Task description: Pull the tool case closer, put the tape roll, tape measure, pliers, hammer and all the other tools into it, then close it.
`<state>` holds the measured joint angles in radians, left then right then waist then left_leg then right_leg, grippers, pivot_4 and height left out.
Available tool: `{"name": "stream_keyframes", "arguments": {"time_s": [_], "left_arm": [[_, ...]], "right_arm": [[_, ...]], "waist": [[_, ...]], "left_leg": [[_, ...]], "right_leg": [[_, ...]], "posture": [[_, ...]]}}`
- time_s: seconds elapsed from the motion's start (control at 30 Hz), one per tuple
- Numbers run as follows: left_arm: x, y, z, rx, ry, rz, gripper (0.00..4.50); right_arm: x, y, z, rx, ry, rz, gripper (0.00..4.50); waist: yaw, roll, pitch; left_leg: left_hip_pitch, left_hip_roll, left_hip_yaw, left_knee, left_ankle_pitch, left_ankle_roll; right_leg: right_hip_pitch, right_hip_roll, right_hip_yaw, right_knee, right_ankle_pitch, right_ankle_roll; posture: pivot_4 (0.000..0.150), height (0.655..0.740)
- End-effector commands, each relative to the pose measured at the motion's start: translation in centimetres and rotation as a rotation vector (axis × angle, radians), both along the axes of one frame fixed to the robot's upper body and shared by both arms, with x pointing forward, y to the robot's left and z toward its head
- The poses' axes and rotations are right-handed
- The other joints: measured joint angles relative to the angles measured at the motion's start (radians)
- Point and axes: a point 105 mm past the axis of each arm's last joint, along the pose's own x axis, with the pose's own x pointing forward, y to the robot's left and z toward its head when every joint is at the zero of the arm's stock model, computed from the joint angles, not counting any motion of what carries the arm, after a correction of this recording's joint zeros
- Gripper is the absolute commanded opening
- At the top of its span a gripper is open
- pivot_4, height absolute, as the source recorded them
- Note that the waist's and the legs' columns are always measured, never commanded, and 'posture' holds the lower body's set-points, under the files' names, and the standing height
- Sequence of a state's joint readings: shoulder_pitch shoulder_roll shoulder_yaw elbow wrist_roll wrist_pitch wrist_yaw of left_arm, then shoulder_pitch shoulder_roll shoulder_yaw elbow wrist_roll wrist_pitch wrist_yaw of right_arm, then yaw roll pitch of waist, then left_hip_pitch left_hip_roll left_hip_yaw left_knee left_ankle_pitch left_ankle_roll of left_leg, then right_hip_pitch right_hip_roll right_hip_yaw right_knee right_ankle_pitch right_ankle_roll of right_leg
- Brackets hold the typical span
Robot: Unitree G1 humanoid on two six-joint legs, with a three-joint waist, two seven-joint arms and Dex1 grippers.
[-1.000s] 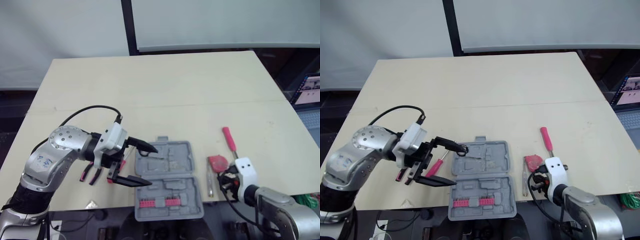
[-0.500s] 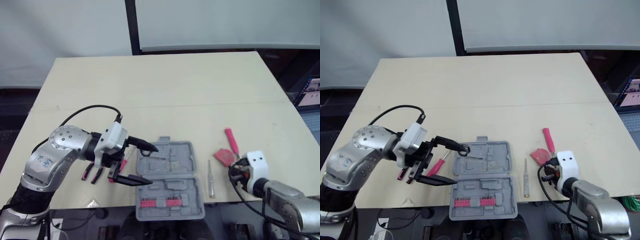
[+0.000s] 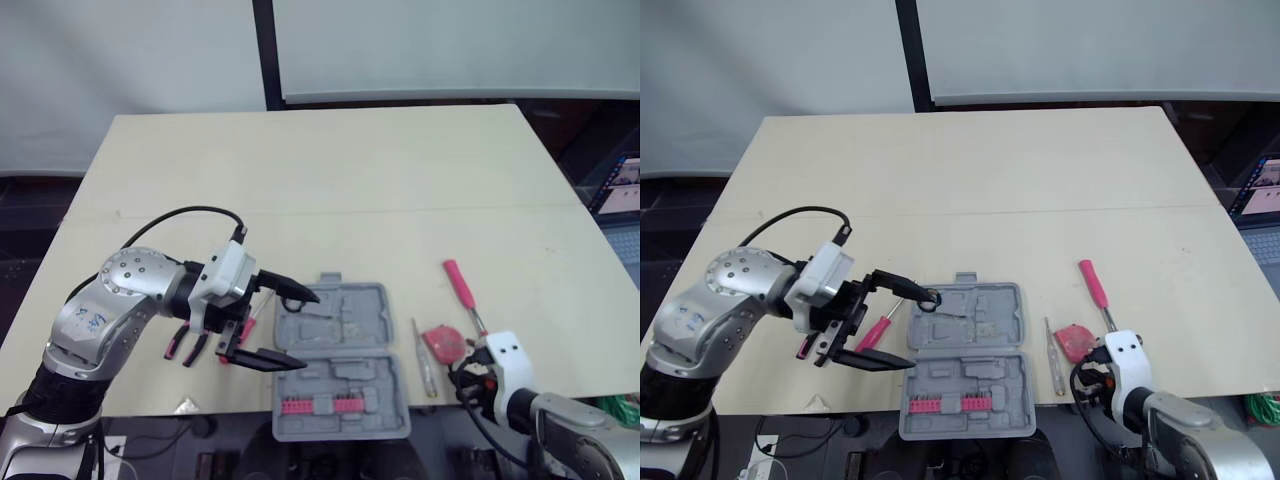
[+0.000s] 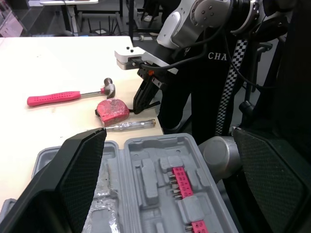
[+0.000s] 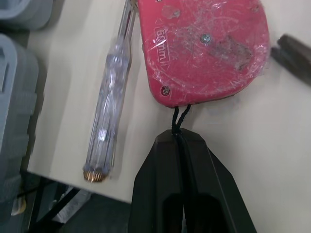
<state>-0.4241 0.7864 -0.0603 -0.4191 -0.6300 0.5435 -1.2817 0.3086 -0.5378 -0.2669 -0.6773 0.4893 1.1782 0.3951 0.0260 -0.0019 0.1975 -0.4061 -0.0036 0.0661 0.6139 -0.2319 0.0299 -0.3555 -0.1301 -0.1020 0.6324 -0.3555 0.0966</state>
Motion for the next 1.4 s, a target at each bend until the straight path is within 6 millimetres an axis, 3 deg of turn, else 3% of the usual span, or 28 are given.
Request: {"name": "stream_keyframes", "arguments": {"time_s": [0.03, 0.4, 0.73, 0.83, 1.07, 1.2, 1.27, 1.4], "left_arm": [[-1.0, -0.2, 0.0, 0.002, 0.009, -0.052, 4.5], [-2.6, 0.4, -0.9, 0.054, 0.033, -0.115, 4.5], [-2.8, 0.4, -0.8, 0.046, 0.045, -0.099, 4.5], [-2.8, 0.3, -0.9, 0.044, 0.041, -0.095, 4.5], [-2.5, 0.3, -0.8, 0.033, 0.029, -0.085, 4.5], [-2.3, 0.1, -0.7, 0.026, 0.017, -0.084, 4.5], [-2.3, 0.0, -0.7, 0.025, 0.011, -0.085, 4.5], [-2.3, -0.1, -0.6, 0.026, 0.003, -0.079, 4.5]], "right_arm": [[-1.0, 0.1, 1.2, 0.01, -0.011, 0.028, 0.1], [-3.9, 1.3, 0.8, 0.041, 0.071, 0.072, 0.1], [-3.5, 0.8, 0.8, -0.003, 0.043, 0.059, 0.1], [-3.4, 0.6, 1.5, -0.003, 0.046, 0.118, 0.98], [-3.2, -0.5, 7.7, 0.025, 0.045, 0.384, 4.46], [-2.1, -0.5, 10.4, 0.006, -0.024, 0.618, 4.46], [-1.1, -1.0, 10.4, -0.055, -0.08, 0.729, 4.46], [-0.2, -2.1, 8.5, -0.202, -0.163, 1.084, 4.46]], "waist": [[0.0, 0.0, 0.0], [0.0, 0.0, 0.0], [0.0, 0.0, 0.0], [0.0, 0.0, 0.0], [0.0, -0.001, 0.0], [0.002, -0.002, 0.001], [0.002, -0.003, 0.001], [0.002, -0.004, 0.002]], "left_leg": [[0.0, 0.0, 0.0, 0.0, 0.0, 0.0], [0.0, 0.0, 0.0, 0.0, -0.001, 0.0], [0.0, 0.0, 0.0, -0.001, -0.001, 0.0], [0.0, 0.0, 0.0, -0.001, -0.001, 0.0], [0.0, 0.0, -0.001, 0.0, -0.002, 0.002], [0.001, 0.001, -0.002, 0.0, -0.003, 0.005], [0.001, 0.0, -0.002, 0.001, -0.003, 0.005], [0.002, -0.001, -0.001, 0.002, -0.002, 0.003]], "right_leg": [[0.0, 0.0, 0.0, 0.0, 0.0, 0.0], [0.0, 0.0, 0.0, -0.001, 0.0, 0.0], [0.0, 0.0, 0.0, -0.002, 0.0, 0.0], [0.0, 0.0, 0.0, -0.002, 0.0, 0.0], [0.002, 0.0, -0.001, -0.003, 0.0, 0.0], [0.004, 0.0, -0.002, -0.004, 0.0, 0.0], [0.005, 0.0, -0.002, -0.005, 0.001, 0.001], [0.007, 0.0, -0.002, -0.007, 0.002, 0.003]], "posture": [[0.15, 0.7278], [0.15, 0.7278], [0.15, 0.7278], [0.15, 0.7278], [0.15, 0.7278], [0.15, 0.7278], [0.15, 0.7278], [0.15, 0.7278]]}}
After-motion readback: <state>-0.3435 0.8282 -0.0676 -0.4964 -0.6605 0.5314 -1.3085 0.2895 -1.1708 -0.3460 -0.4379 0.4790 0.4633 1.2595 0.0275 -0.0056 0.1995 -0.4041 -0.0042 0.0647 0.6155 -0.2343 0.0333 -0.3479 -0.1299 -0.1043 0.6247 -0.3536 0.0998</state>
